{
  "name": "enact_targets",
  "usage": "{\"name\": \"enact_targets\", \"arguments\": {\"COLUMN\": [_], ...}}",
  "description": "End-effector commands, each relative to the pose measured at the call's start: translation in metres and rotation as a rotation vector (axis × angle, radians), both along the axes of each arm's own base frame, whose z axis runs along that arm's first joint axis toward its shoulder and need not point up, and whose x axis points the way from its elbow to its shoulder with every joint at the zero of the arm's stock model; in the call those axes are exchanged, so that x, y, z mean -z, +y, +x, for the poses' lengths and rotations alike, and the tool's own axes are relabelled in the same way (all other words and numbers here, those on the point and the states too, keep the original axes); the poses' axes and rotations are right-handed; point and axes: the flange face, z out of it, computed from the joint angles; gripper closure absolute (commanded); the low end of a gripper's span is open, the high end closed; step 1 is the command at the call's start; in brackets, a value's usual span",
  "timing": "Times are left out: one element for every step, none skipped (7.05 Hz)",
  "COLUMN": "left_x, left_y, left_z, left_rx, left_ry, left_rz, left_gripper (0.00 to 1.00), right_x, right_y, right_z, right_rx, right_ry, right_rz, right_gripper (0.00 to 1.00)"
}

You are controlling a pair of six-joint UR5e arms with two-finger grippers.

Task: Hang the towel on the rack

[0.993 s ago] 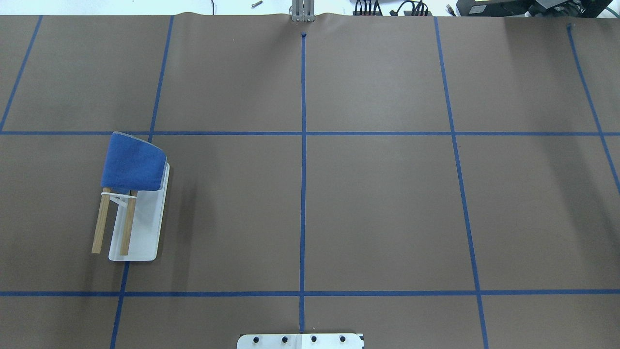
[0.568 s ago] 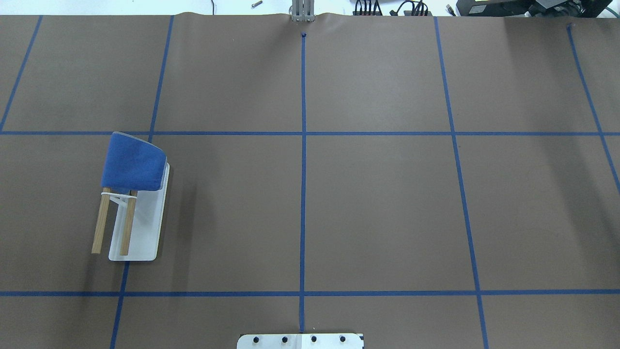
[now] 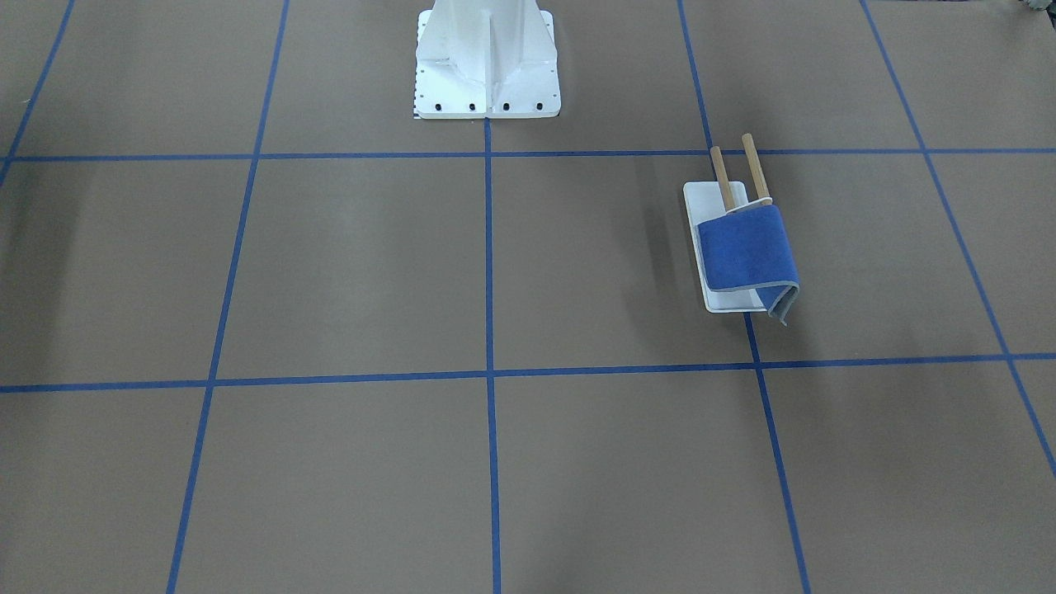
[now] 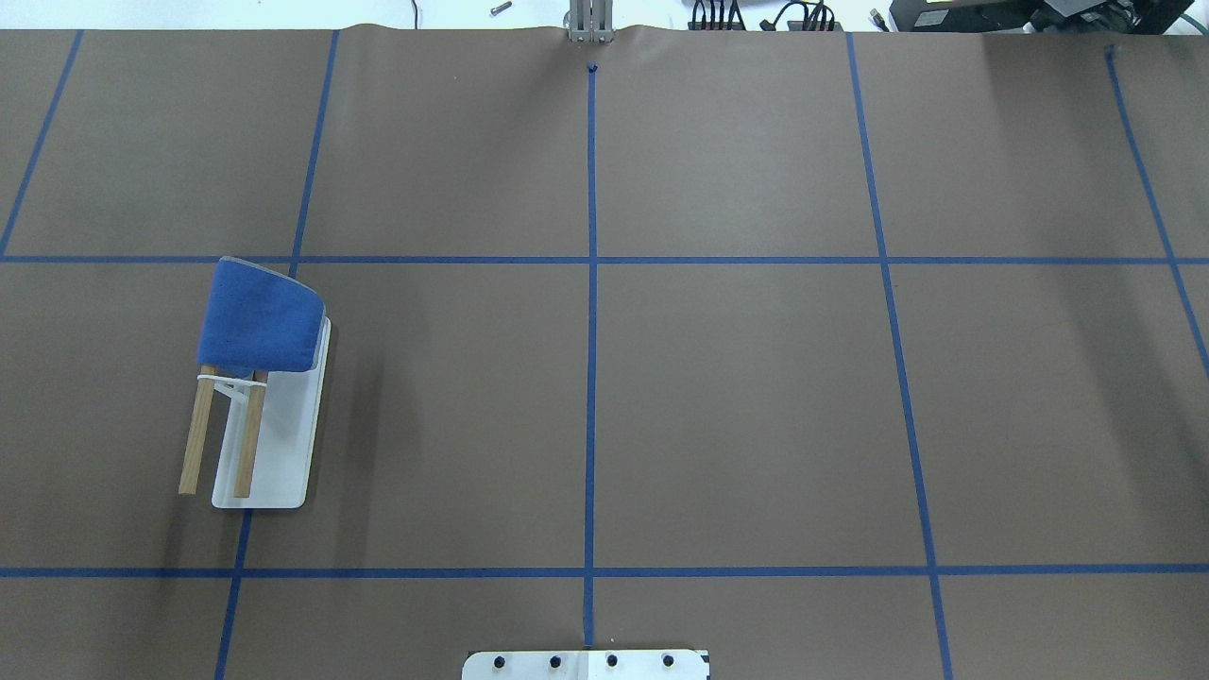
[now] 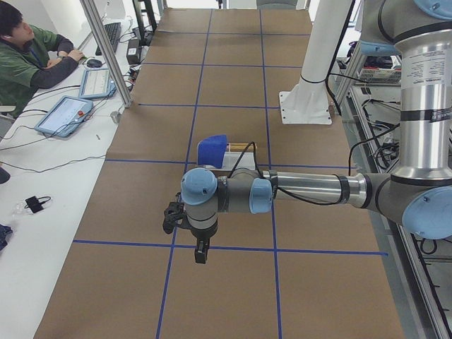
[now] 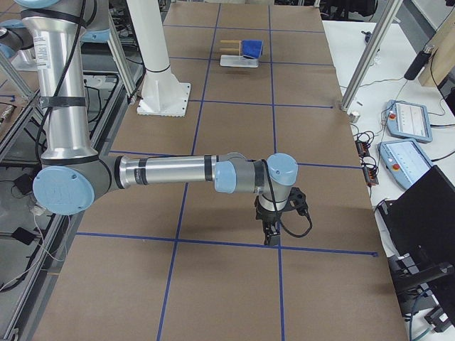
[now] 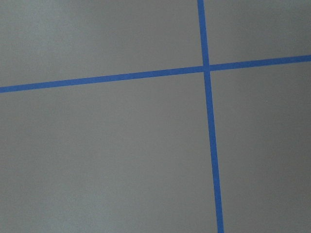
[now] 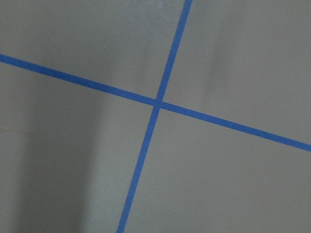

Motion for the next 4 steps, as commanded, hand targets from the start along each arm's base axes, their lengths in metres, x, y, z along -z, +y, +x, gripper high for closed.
{"name": "enact_targets", "arguments": {"left_x": [-0.0018, -0.0018, -0.0019, -0.0027], "left_y": [0.0020, 0.0020, 0.0021, 0.0029], "left_z": [-0.0001, -0.0001, -0.0001, -0.0002], "left_rx": [0.000, 0.000, 0.000, 0.000], "left_ry": [0.000, 0.000, 0.000, -0.001], "left_rz": [-0.003, -0.003, -0.004, -0.006], "left_gripper": [0.01, 0.01, 0.01, 0.01], "right_x": [0.0022, 0.0032, 0.0023, 0.0024], "right_y": [0.0004, 0.0011, 0.0059, 0.0066], "right_z": [-0.0002, -0.0007, -0.0014, -0.0015], "right_rx": [0.000, 0.000, 0.000, 0.000], "right_ry": [-0.003, -0.010, -0.022, -0.024], "right_rz": [0.003, 0.003, -0.001, -0.001], "right_gripper": [0.00, 0.00, 0.00, 0.00]}}
